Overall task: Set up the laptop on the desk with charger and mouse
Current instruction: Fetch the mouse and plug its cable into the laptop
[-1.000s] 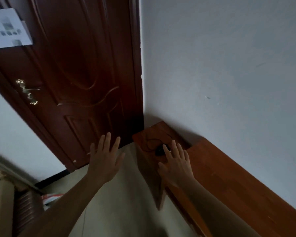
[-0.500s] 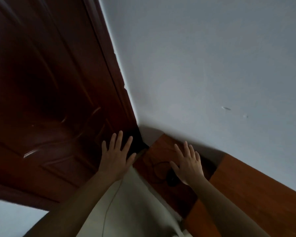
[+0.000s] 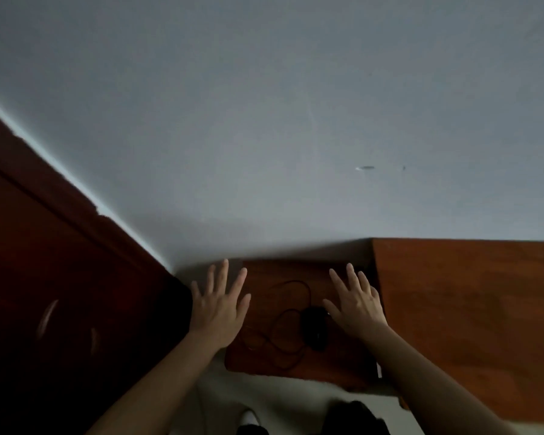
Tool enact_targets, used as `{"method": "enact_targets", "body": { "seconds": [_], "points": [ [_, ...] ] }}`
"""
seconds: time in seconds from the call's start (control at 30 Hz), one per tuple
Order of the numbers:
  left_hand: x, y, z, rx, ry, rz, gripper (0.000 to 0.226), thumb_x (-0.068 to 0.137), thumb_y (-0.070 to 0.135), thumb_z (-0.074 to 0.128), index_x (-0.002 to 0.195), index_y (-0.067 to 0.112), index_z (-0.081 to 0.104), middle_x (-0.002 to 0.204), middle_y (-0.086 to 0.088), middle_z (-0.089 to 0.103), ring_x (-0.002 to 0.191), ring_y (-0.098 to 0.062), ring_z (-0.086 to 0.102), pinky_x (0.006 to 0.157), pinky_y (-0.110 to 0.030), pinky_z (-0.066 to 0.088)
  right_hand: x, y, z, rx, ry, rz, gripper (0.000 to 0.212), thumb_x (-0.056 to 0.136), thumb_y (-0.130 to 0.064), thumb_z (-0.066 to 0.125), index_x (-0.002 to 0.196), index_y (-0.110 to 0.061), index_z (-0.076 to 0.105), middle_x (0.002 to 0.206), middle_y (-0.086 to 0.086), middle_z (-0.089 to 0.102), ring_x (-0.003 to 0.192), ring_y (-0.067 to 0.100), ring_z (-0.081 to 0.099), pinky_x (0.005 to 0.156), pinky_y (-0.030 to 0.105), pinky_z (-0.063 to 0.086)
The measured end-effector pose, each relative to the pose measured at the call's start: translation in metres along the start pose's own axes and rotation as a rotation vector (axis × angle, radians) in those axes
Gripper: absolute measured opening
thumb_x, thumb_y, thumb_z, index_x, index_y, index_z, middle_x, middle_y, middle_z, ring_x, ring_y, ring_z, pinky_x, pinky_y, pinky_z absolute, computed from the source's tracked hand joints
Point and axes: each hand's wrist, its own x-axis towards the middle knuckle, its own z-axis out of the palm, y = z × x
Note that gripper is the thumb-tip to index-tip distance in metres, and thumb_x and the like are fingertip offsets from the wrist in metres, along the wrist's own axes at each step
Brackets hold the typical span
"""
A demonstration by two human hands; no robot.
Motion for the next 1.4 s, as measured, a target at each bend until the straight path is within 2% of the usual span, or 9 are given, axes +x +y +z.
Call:
{"method": "enact_targets", "body": {
  "seconds": [0.07, 0.33, 0.53, 0.63, 0.77, 0.87, 1.03, 1.2, 1.4],
  "points": [
    [0.009, -0.010, 0.011, -0.014, -0.006, 0.060, 0.067, 0.094, 0.061, 0.019, 0.154, 0.033, 0.025, 0.162, -0.014, 0.018, 0.146, -0.040, 0.023, 0.107, -0.066, 0.029, -0.015, -0.006, 0.010, 0.018, -0.013, 0.077, 0.077, 0.097, -0.063, 0.040, 0.160, -0.036, 0.003, 0.168, 0.009, -0.005, 0.154, 0.035, 0.004, 0.119, 0.049, 0.021],
    [0.022, -0.015, 0.079, -0.093, -0.119, 0.263, 0.070, 0.095, 0.064, 0.018, 0.156, 0.034, 0.008, 0.164, -0.013, 0.008, 0.149, -0.036, 0.014, 0.112, -0.060, 0.026, -0.051, -0.026, 0.070, 0.099, -0.142, 0.273, 0.077, 0.098, -0.064, 0.039, 0.159, -0.037, 0.000, 0.169, 0.006, -0.004, 0.154, 0.034, 0.006, 0.118, 0.050, 0.025],
    [0.040, 0.022, 0.133, -0.247, -0.168, 0.339, 0.067, 0.097, 0.063, 0.019, 0.156, 0.033, 0.009, 0.164, -0.011, 0.010, 0.149, -0.030, 0.016, 0.114, -0.052, 0.028, -0.036, -0.011, 0.121, 0.146, -0.204, 0.339, 0.079, 0.096, -0.063, 0.042, 0.159, -0.037, 0.001, 0.168, 0.005, 0.000, 0.151, 0.033, 0.014, 0.113, 0.051, 0.033],
    [0.042, 0.039, 0.154, -0.296, -0.204, 0.292, 0.068, 0.098, 0.060, 0.026, 0.157, 0.033, 0.005, 0.165, -0.011, 0.006, 0.150, -0.029, 0.011, 0.116, -0.050, 0.026, -0.025, -0.007, 0.138, 0.211, -0.205, 0.362, 0.081, 0.095, -0.059, 0.048, 0.158, -0.035, 0.003, 0.167, 0.007, 0.006, 0.149, 0.033, 0.022, 0.107, 0.052, 0.040],
    [0.056, 0.043, 0.176, -0.304, -0.237, 0.208, 0.069, 0.098, 0.057, 0.033, 0.157, 0.031, 0.008, 0.164, -0.011, 0.009, 0.149, -0.030, 0.014, 0.116, -0.050, 0.028, 0.016, -0.013, 0.164, 0.265, -0.205, 0.364, 0.092, 0.090, -0.064, 0.054, 0.158, -0.028, 0.004, 0.153, 0.010, 0.026, 0.134, 0.031, 0.039, 0.090, 0.044, 0.051],
    [0.067, 0.040, 0.187, -0.286, -0.236, 0.206, 0.069, 0.098, 0.054, 0.039, 0.157, 0.029, 0.012, 0.163, -0.012, 0.014, 0.148, -0.031, 0.019, 0.113, -0.051, 0.029, 0.046, -0.023, 0.181, 0.281, -0.241, 0.431, 0.101, 0.085, -0.071, 0.056, 0.157, -0.020, 0.009, 0.146, 0.012, 0.028, 0.130, 0.031, 0.038, 0.090, 0.044, 0.050],
    [0.096, 0.042, 0.189, -0.252, -0.203, 0.259, 0.070, 0.096, 0.044, 0.051, 0.155, 0.022, 0.022, 0.160, -0.017, 0.023, 0.145, -0.035, 0.026, 0.112, -0.054, 0.034, 0.050, -0.024, 0.188, 0.364, -0.171, 0.495, 0.079, 0.087, -0.056, 0.062, 0.146, -0.015, 0.030, 0.133, 0.012, 0.041, 0.120, 0.029, 0.045, 0.083, 0.042, 0.051],
    [0.128, 0.079, 0.195, -0.189, -0.194, 0.437, 0.067, 0.095, 0.037, 0.055, 0.153, 0.016, 0.029, 0.158, -0.020, 0.026, 0.143, -0.037, 0.029, 0.110, -0.054, 0.037, 0.016, 0.001, 0.198, 0.403, -0.154, 0.560, 0.080, 0.086, -0.061, 0.062, 0.145, -0.019, 0.029, 0.133, 0.010, 0.041, 0.119, 0.029, 0.048, 0.078, 0.039, 0.050],
    [0.157, 0.140, 0.205, -0.136, -0.137, 0.624, 0.055, 0.096, 0.038, 0.050, 0.147, 0.020, 0.039, 0.154, -0.021, 0.031, 0.140, -0.038, 0.032, 0.108, -0.053, 0.037, 0.002, 0.017, 0.207, 0.441, -0.136, 0.612, 0.086, 0.082, -0.072, 0.061, 0.144, -0.018, 0.036, 0.135, 0.009, 0.042, 0.122, 0.028, 0.047, 0.088, 0.040, 0.051]
  ]
}}
